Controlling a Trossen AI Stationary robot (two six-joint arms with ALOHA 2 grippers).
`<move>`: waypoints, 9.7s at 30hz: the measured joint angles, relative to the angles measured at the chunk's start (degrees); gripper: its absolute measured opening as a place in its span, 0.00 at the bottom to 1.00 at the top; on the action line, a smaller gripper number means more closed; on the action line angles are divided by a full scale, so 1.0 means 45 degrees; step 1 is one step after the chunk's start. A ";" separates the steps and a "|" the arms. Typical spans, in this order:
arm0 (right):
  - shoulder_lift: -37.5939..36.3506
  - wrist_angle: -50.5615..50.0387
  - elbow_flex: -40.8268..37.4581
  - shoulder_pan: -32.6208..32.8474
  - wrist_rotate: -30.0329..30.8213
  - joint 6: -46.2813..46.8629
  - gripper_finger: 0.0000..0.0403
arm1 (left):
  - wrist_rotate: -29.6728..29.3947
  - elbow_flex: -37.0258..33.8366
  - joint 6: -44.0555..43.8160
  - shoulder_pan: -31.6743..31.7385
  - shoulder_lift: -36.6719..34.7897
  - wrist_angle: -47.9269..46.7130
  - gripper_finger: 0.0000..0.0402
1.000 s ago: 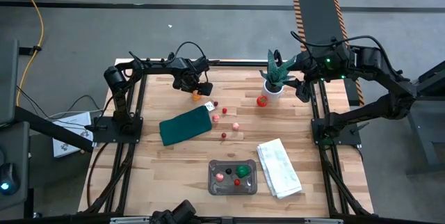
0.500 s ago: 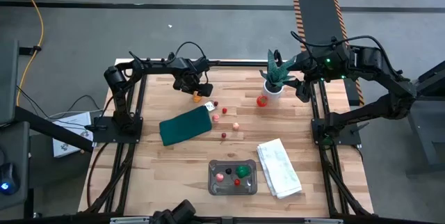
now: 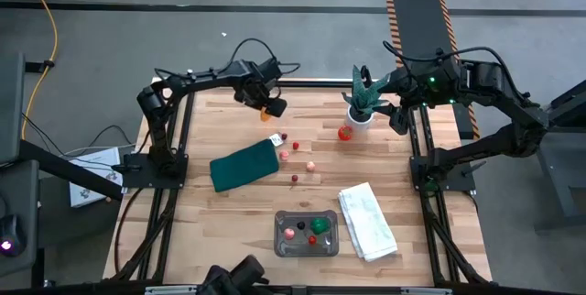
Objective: Pick and placing Produce into tupperware
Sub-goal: Put the orange croissant into the black bin, then put the right pink peach into the black bin
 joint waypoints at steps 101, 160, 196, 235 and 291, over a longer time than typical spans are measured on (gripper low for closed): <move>0.0097 0.0279 0.0000 -0.0001 -0.0005 0.2942 0.61 | 0.0878 0.4118 0.1594 -1.0315 -0.4323 -0.3257 0.49; 0.0073 -0.0834 0.0000 0.1534 -0.0427 0.2812 0.61 | -0.3099 0.4097 -0.1691 -1.2784 0.0763 0.0445 0.49; 0.0073 -0.0684 0.0000 0.1534 -0.0384 0.2859 0.61 | -0.1715 0.3744 -0.1214 -1.2779 0.2296 0.2070 0.49; 0.0078 -0.0412 0.0000 0.1529 -0.0437 0.2900 0.61 | -0.0930 0.3748 -0.1038 -1.2760 0.3986 0.2479 0.49; 0.0078 -0.0422 0.0000 0.1530 -0.0476 0.2282 0.61 | -0.1895 0.9207 0.1170 -1.1480 0.3959 -0.5409 0.45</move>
